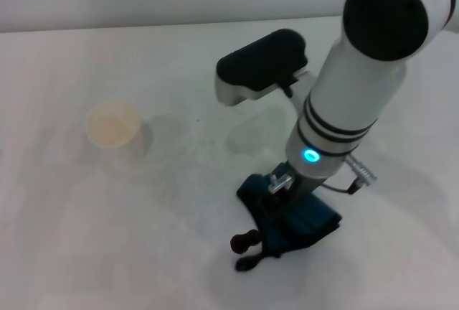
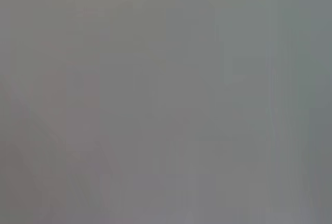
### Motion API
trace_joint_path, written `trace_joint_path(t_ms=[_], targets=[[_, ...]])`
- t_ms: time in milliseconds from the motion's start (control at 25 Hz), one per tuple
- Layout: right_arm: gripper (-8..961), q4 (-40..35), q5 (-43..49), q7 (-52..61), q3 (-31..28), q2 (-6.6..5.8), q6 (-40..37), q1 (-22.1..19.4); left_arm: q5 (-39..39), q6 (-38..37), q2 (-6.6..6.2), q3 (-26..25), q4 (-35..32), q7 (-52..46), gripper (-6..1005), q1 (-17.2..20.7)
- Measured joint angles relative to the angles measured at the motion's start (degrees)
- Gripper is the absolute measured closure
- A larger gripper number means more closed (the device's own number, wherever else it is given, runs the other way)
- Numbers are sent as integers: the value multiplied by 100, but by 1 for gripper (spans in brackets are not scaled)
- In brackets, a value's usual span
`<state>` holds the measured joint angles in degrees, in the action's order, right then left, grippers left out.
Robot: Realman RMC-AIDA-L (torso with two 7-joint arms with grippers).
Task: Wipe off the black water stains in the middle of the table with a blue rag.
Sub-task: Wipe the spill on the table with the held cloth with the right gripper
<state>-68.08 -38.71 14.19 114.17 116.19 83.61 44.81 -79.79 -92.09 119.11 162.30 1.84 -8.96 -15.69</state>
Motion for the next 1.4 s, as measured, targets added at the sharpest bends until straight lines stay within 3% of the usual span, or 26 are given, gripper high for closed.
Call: trace_joint_path(t_ms=[280,560,760,960,1400], targets=[[839,93,-596,-46,375,0,-423,97,0,12,-2,-3,-7,0,124,-14],[840,452,-1403,-102,1074,0,-771,569,6,31,-2,6,-9,0,123,-62],[840,486,-1684,-215,1210,0,-956,688,16,34,-2,23,-10,0,123,-46],[841,499,-1587,-219,1151,0,-879,709,22,34,-2,19,-72,0,123,-7],[841,572,-345,213,799,0,-99,846,26,34,-2,8,-70,0,123,29]])
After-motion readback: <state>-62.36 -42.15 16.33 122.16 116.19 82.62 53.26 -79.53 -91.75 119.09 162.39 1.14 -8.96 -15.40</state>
